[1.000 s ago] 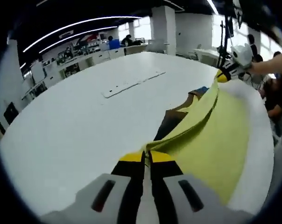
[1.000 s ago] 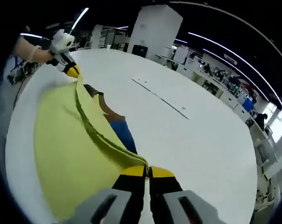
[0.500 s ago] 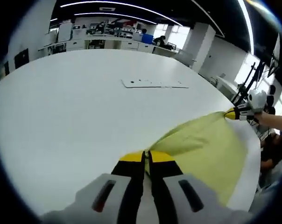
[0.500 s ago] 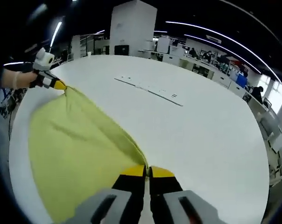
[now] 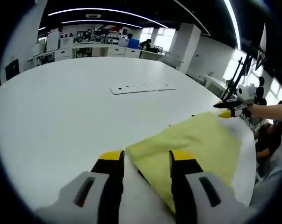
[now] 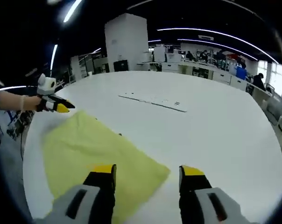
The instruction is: Fold the garment on the visible template until the final outline fits inside the template.
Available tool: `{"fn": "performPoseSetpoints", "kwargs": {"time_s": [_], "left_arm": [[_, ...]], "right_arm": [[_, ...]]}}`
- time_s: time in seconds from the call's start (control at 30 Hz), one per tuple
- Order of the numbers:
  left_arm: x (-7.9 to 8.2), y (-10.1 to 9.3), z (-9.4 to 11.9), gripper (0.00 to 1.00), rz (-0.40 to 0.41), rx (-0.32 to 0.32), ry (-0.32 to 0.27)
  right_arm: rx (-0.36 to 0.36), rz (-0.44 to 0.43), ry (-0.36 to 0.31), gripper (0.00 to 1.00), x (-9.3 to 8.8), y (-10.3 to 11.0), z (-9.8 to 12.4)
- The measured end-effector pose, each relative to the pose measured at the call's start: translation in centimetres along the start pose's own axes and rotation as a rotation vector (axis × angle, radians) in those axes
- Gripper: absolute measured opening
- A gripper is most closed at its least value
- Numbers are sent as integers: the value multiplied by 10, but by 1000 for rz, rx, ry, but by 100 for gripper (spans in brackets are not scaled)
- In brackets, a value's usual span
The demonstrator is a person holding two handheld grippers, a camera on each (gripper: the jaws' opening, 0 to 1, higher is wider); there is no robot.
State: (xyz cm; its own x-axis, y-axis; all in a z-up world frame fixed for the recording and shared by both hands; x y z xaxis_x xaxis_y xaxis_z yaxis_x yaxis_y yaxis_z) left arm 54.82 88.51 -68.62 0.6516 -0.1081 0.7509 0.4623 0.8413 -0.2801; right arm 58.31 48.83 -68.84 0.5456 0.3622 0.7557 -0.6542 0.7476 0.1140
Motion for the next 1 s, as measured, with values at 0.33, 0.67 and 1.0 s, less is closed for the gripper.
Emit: {"fn": "performPoseSetpoints", "kwargs": {"time_s": [0.33,0.67,1.0], "left_arm": [[-5,-11,12,67,-7,-67,-29],[-7,-24,26,90,-27,-191,-43],[-21,-34,42,87,-93,-238,27]], "right_arm": [[43,-12,-10,74,-5,8,7],[115,-32,-10,99,-11,19,13],[139,15,40,97,-21,27,31]]}}
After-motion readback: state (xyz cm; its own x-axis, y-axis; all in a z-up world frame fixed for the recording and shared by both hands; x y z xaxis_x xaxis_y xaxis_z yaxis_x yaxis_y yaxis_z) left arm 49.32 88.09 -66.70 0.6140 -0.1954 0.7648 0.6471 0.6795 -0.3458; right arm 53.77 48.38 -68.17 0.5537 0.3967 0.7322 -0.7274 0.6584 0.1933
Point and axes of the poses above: the point that each gripper's makers call its tool centre point, and the gripper's own axes: z roughly backward along the fingers, y roughly to its left, x roughly out of its top, the point moved 7 cm from there along z, roughly backward along the fingers, and after that the axes turned 4 degrees about y, right-handed, at the moved point
